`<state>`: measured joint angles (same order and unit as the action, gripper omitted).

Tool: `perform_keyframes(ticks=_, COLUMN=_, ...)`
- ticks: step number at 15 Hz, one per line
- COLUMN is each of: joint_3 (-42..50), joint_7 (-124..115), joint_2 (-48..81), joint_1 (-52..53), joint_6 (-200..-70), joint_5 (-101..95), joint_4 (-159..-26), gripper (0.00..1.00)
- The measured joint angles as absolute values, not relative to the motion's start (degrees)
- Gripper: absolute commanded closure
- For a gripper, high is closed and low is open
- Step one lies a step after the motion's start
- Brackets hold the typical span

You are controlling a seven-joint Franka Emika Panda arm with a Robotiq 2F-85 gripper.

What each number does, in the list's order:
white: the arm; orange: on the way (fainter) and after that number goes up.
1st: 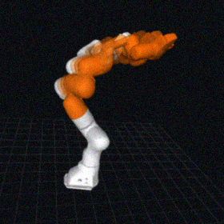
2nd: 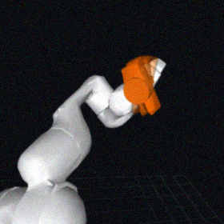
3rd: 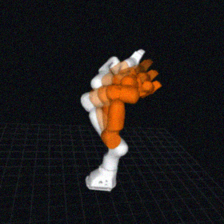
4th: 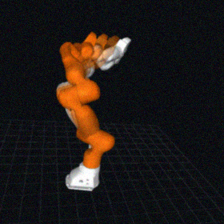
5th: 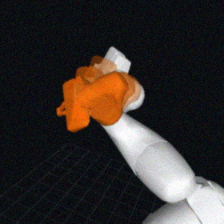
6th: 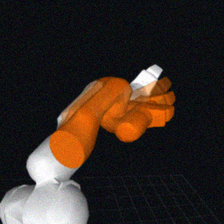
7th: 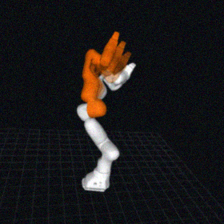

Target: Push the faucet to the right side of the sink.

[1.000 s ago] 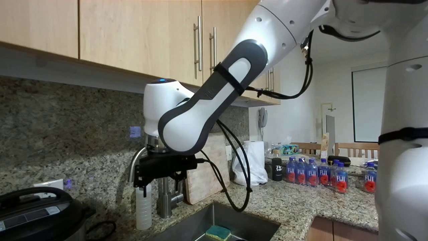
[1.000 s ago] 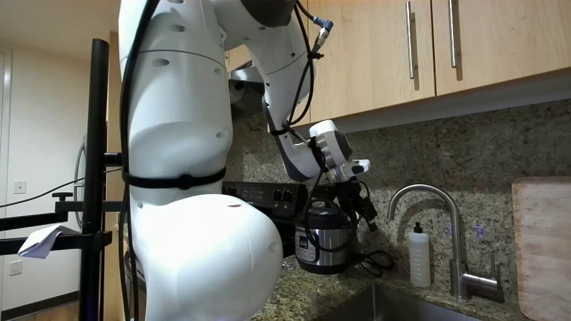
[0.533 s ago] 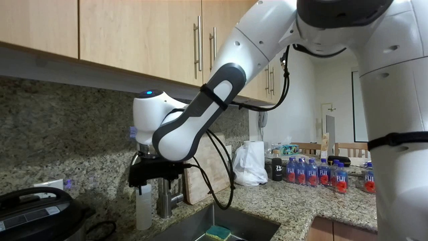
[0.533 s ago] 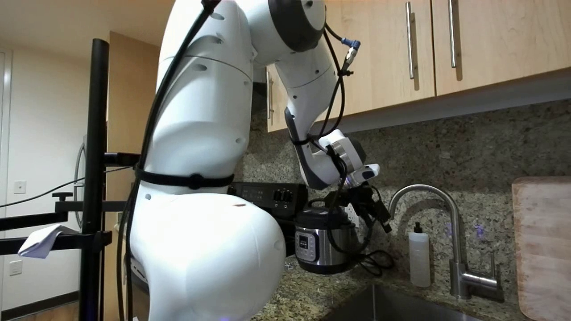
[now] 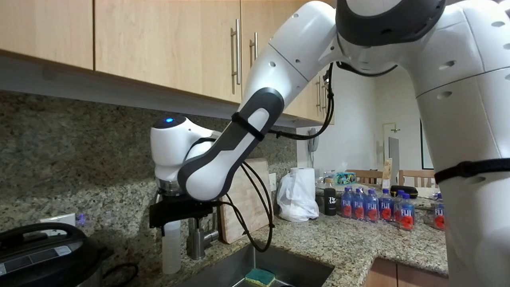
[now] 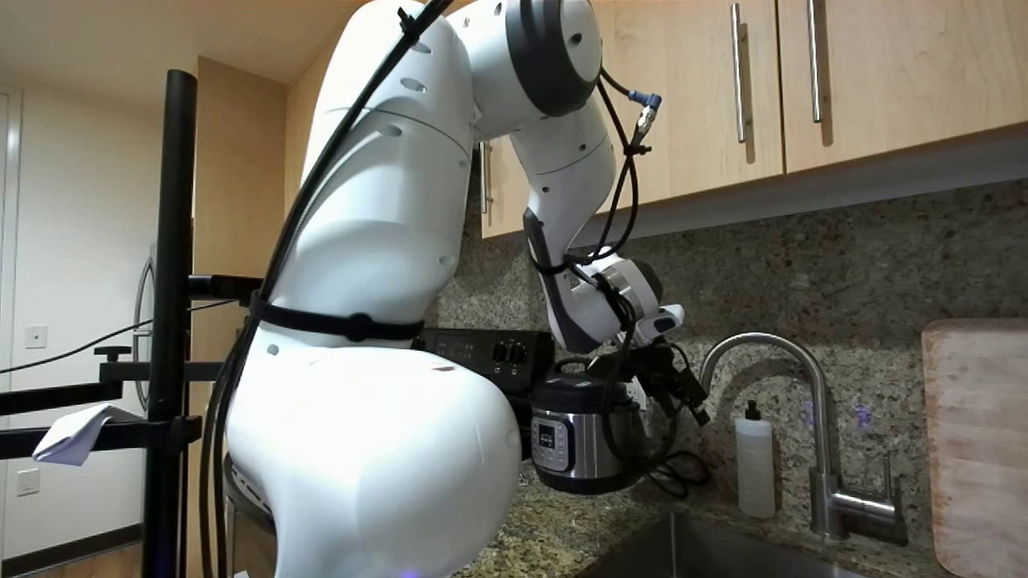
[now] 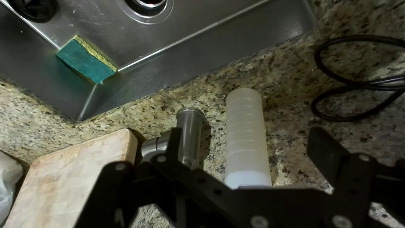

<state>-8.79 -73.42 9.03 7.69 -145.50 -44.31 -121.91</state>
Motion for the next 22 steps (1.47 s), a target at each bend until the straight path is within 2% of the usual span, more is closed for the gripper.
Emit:
perform_keyframes(ticks=4, joint_3=-8.10, joint_7=-73.48, joint_2=9.04, joint_1=8.29, joint_6=-145.61, joint_5=-45.00, joint_4=-121.84, gripper=0.00)
perform_keyframes(ticks=13, joint_3=-5.66, joint_7=-94.67, joint_2=9.45, joint_1=12.45, joint_6=-144.58, joint_5=-71.41, joint_4=-118.64, gripper=0.00)
perform_keyframes(ticks=22, joint_3=-6.70, joint_7=-100.23, joint_2=12.08, joint_1=12.77, joint_6=-142.35, joint_5=-81.77, joint_4=-114.28, gripper=0.00)
